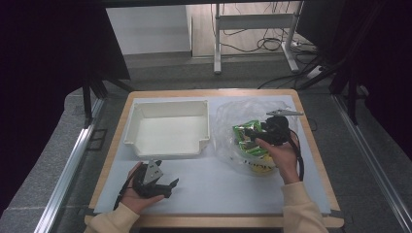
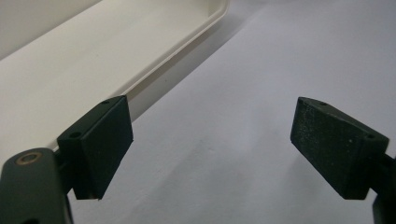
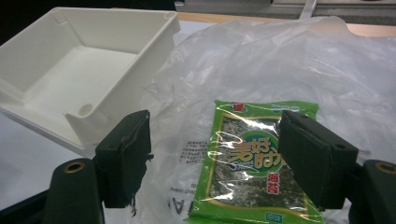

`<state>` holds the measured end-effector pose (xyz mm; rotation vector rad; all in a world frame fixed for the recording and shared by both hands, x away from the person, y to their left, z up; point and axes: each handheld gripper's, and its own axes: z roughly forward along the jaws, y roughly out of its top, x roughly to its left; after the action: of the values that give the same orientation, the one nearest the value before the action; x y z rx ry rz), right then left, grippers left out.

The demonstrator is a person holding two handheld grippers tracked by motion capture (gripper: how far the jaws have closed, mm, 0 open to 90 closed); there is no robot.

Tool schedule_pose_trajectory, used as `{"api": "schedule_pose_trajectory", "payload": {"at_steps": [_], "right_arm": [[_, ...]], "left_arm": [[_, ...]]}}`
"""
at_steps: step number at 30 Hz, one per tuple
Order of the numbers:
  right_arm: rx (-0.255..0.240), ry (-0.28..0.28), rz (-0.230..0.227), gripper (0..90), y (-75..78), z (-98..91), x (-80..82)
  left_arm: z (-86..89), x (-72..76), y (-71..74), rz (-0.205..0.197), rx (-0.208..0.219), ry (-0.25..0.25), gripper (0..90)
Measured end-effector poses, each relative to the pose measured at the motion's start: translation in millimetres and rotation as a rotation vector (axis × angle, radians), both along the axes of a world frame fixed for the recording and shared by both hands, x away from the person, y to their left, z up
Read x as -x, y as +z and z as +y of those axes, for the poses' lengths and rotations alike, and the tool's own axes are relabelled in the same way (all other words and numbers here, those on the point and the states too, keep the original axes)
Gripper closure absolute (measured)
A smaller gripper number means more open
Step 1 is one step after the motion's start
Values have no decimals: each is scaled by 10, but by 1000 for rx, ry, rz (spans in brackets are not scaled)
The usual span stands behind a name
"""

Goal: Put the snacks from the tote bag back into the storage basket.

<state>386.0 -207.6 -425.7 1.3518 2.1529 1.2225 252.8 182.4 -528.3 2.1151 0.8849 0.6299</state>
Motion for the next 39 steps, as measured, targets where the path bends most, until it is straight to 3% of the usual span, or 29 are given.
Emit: {"api": "schedule_pose_trajectory", "payload": {"at_steps": [30,33,36,39], "right_arm": [[45,-61,80,302,-178,-205,-187],[60,-59,89,313,-191,-199,-215],[104,-68,128,326,-240,-180,-295],[113,-69,148,334,-256,-173,-338]], "left_arm": [[-11,23,5,-13,3,-2,129],[-1,21,5,-14,4,-4,129],[15,28,6,-11,4,-12,129],[17,31,4,-13,8,-16,129]]}}
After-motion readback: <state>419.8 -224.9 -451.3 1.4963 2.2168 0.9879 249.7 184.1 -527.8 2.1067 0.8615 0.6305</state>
